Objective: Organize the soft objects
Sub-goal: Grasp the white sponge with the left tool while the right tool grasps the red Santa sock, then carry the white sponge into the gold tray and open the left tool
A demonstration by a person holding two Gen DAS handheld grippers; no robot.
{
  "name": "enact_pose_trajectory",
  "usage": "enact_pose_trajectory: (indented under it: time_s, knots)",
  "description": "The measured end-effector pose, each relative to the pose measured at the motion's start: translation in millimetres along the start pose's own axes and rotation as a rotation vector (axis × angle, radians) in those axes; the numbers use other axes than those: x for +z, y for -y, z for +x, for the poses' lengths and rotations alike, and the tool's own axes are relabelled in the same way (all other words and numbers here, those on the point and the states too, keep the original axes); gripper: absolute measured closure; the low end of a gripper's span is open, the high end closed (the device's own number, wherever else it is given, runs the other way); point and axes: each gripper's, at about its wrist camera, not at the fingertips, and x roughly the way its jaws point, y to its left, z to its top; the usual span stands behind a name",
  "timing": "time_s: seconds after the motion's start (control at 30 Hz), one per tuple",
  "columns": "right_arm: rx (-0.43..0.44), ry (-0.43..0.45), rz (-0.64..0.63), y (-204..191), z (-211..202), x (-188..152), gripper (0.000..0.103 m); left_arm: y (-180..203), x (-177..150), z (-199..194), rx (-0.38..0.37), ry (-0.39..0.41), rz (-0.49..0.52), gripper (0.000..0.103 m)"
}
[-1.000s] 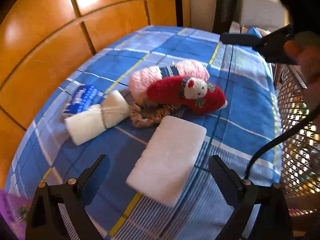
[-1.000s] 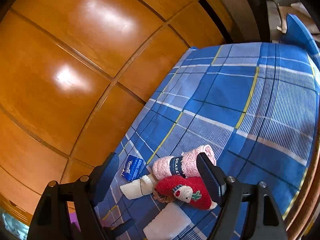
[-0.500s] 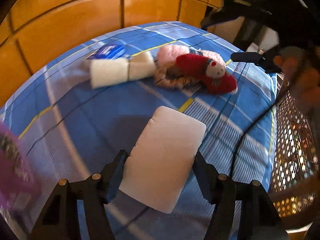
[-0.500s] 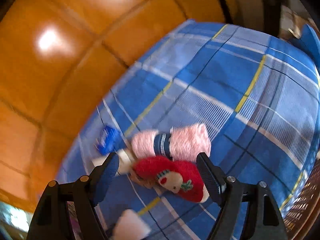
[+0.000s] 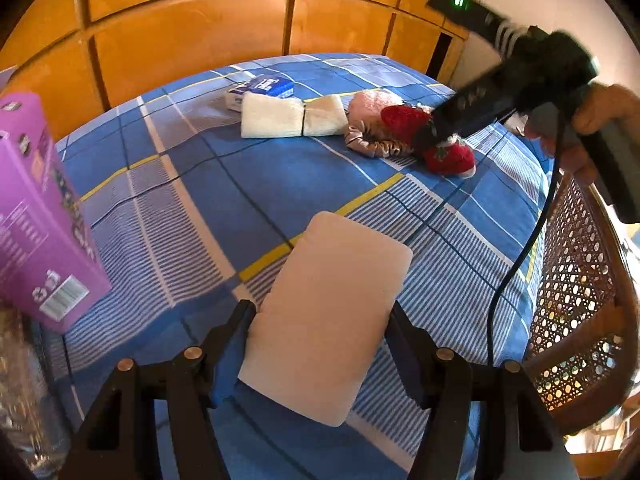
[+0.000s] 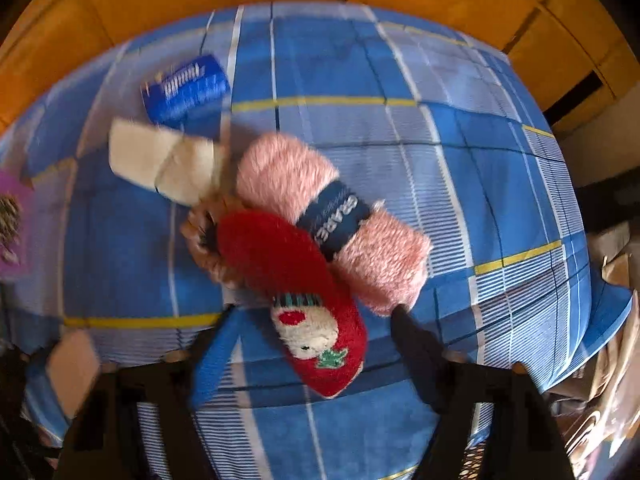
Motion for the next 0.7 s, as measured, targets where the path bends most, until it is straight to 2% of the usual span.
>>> enact_pose_trajectory:
  time_s: [0.03, 0.07, 0.1, 0.13, 0.23, 0.4, 0.43, 0.6, 0.7]
  knots:
    - [-0.017, -0.016, -0.009, -2, 2, -1, 0.078, -1, -1, -1, 0.002, 0.001, -0.003, 0.038]
    - [-0.024, -0.016, -0.024, -4, 2, -4, 0.078, -1, -4, -3, 0.005, 0.003, -0.005, 0.038]
    - [-0.023, -0.006, -0.044, -6, -3, -7, 0.085, -2, -6, -4, 0.007, 0.005, -0.007, 0.038]
    - [-0.009, 0.003, -0.048, -7, -7, -11, 0.087, -3, -7, -5, 0.006, 0.007, -0.009, 0.038]
    - [0.047, 0.055, -0.035, -8, -27, -20, 0.087, -6, -6, -7, 0.002, 0.01, -0.023, 0.038]
    - [0.275, 0.081, 0.0, -17, -44, -29, 0.087, -14, 0, -28, -0.005, 0.063, -0.066, 0.039]
    - [0.294, 0.079, 0.007, -23, -43, -28, 0.087, -17, 4, -34, -0.011, 0.08, -0.082, 0.039]
    - [0.238, 0.043, 0.016, -67, -19, -17, 0.087, -21, 27, -56, 0.003, 0.139, -0.09, 0.039]
    - [0.193, 0.071, 0.038, -82, -12, -14, 0.086, -24, 48, -66, 0.039, 0.166, -0.069, 0.039]
